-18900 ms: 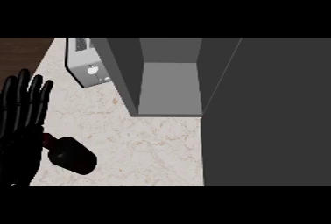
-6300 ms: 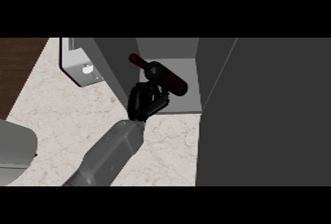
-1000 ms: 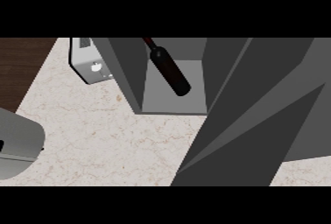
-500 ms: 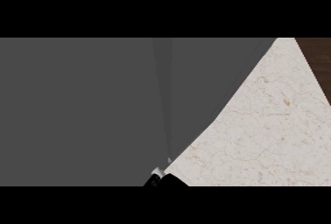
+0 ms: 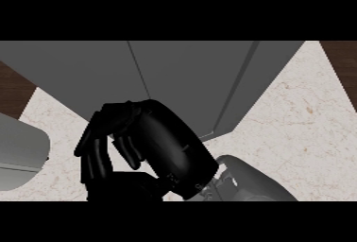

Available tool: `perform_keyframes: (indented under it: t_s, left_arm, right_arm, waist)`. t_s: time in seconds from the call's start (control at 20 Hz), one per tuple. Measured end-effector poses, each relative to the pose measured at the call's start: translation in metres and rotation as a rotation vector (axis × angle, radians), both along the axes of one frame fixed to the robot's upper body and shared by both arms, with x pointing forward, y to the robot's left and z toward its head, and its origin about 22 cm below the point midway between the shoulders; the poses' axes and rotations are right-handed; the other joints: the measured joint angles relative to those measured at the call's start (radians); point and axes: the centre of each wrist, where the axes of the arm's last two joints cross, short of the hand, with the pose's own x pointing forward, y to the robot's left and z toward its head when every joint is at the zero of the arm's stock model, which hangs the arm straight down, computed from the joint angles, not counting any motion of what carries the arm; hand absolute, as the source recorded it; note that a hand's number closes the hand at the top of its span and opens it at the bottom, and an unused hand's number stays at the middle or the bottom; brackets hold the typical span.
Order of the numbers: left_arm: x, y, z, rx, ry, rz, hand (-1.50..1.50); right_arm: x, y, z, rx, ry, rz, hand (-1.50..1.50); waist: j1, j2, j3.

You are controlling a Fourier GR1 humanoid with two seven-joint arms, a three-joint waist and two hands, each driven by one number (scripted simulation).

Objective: Pick up the wine, place it into the cabinet and close the cabinet

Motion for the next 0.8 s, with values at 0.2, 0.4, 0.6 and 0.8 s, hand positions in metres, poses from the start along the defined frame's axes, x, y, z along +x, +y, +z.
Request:
perform_keyframes:
  t_s: [0.2,0.4,0.6,0.8]
  left_arm:
    - [0.002,0.002,0.004,0.010,0.012,-0.011,-1.50]
    - [0.010,-0.004,0.004,0.006,0.034,-0.037,-1.50]
    - [0.018,-0.012,0.003,0.002,0.048,-0.062,-1.50]
    - [0.025,-0.026,0.000,-0.002,0.063,-0.078,-1.50]
  right_arm:
    - [0.037,0.001,0.007,-0.007,-0.016,-0.046,1.50]
    - [0.063,0.001,0.006,-0.021,-0.043,-0.085,1.50]
    - [0.083,-0.002,0.002,-0.026,-0.050,-0.082,1.50]
    - [0.096,-0.005,-0.004,-0.027,-0.065,-0.040,1.50]
  waist:
    - [-0.007,0.001,0.000]
    - [-0.015,0.001,0.000]
    - [-0.017,-0.005,-0.003]
    - [-0.014,-0.017,-0.007]
